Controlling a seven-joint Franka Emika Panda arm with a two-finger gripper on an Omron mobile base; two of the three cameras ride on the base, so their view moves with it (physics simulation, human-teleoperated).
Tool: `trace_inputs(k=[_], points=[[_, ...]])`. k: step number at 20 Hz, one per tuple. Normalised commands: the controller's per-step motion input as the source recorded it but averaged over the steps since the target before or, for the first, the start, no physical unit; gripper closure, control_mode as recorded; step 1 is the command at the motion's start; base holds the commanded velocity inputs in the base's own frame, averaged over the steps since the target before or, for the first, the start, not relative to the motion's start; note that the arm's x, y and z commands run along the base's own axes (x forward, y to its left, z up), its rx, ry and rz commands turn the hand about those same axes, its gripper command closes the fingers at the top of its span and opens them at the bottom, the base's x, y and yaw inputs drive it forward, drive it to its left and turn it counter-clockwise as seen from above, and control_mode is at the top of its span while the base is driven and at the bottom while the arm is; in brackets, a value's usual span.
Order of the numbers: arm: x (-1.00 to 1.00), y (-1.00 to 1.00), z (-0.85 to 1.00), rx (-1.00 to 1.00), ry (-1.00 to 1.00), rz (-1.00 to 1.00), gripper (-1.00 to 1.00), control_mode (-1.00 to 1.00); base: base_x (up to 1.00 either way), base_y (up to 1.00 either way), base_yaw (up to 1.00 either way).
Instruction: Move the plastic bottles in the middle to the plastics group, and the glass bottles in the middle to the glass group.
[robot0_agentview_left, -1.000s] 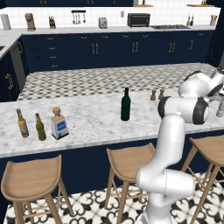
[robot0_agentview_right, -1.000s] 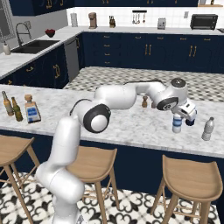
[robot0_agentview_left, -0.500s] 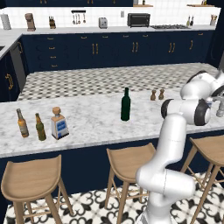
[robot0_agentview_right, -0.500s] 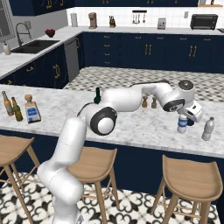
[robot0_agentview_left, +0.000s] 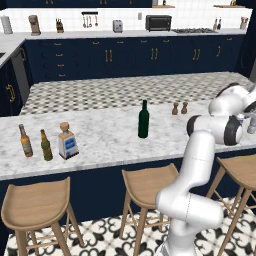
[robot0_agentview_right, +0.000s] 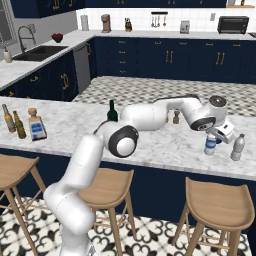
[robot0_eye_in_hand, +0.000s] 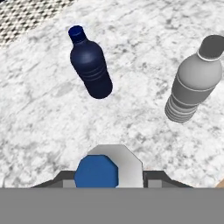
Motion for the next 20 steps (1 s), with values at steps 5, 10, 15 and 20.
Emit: trace_inputs(k=[5, 10, 15, 20], points=[[0.00, 0.00, -0.56, 0.00, 0.00, 0.00, 1.00, -1.00, 0.00, 0.00, 0.00], [0.14, 0.00, -0.07, 0.00, 0.00, 0.00, 1.00, -1.00, 0.00, 0.00, 0.00], [0.51, 0.00, 0.19, 0.00, 0.00, -0.02, 1.00, -1.00, 0.00, 0.00, 0.00], [0.69, -0.03, 0.04, 0.00, 0.00, -0.01, 1.00, -1.00, 0.00, 0.00, 0.00]])
